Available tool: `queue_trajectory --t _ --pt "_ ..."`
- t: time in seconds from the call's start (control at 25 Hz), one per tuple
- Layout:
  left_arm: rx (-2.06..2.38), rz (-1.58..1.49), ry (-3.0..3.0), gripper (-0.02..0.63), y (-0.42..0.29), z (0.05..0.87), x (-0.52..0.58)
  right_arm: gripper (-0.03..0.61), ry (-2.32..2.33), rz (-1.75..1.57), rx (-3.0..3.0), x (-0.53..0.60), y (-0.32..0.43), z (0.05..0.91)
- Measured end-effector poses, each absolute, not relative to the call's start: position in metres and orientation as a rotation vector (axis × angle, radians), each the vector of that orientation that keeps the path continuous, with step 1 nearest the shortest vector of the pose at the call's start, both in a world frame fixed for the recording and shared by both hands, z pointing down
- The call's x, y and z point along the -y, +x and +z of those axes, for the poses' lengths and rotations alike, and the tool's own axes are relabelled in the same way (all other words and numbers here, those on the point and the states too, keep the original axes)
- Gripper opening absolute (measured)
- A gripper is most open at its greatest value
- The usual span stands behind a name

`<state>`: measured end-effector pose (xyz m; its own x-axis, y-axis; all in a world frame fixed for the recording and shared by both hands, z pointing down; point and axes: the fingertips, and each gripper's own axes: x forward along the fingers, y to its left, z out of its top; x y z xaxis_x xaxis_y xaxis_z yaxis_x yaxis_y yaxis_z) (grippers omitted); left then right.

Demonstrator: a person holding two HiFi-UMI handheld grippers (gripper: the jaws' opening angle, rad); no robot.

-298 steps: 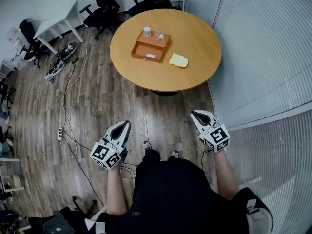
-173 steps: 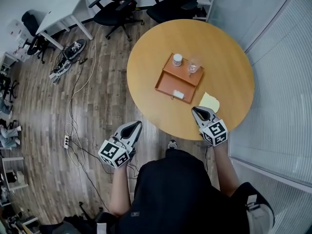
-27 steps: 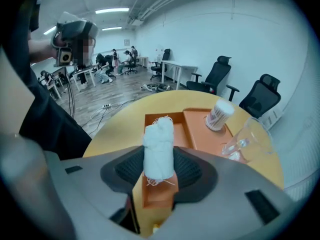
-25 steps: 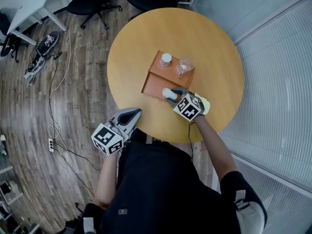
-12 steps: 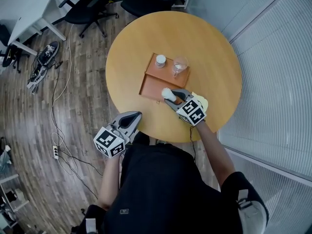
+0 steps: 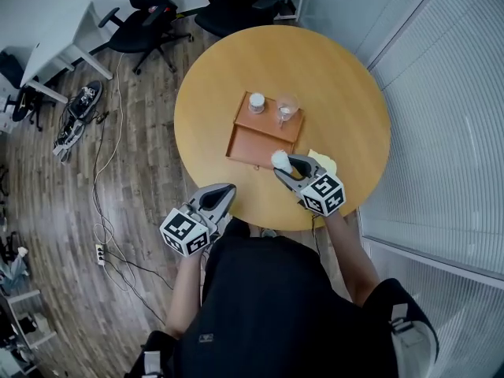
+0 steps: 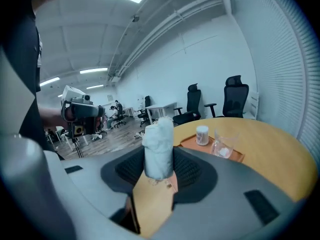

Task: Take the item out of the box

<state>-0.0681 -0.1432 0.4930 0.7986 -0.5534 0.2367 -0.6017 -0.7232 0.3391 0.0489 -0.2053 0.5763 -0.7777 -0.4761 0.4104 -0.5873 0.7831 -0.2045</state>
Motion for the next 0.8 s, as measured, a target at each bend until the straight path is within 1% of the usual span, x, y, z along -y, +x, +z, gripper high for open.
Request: queue_trajectory --t 0.2,0.56,0.8 --pt "0.861 0.165 2.609 0.006 -0.055 0.484 0.134 0.163 0.866 0.49 2.662 0.179 0.066 0.574" --pt "0.87 0.162 2.617 0.006 -0.036 0.483 0.11 0.161 0.865 0.437 2.729 0.154 0.086 0.542" --pt "0.854 0.176 2.628 0.006 -0.026 0.481 0.093 0.161 0.878 0.461 2.739 0.14 0.09 0.55"
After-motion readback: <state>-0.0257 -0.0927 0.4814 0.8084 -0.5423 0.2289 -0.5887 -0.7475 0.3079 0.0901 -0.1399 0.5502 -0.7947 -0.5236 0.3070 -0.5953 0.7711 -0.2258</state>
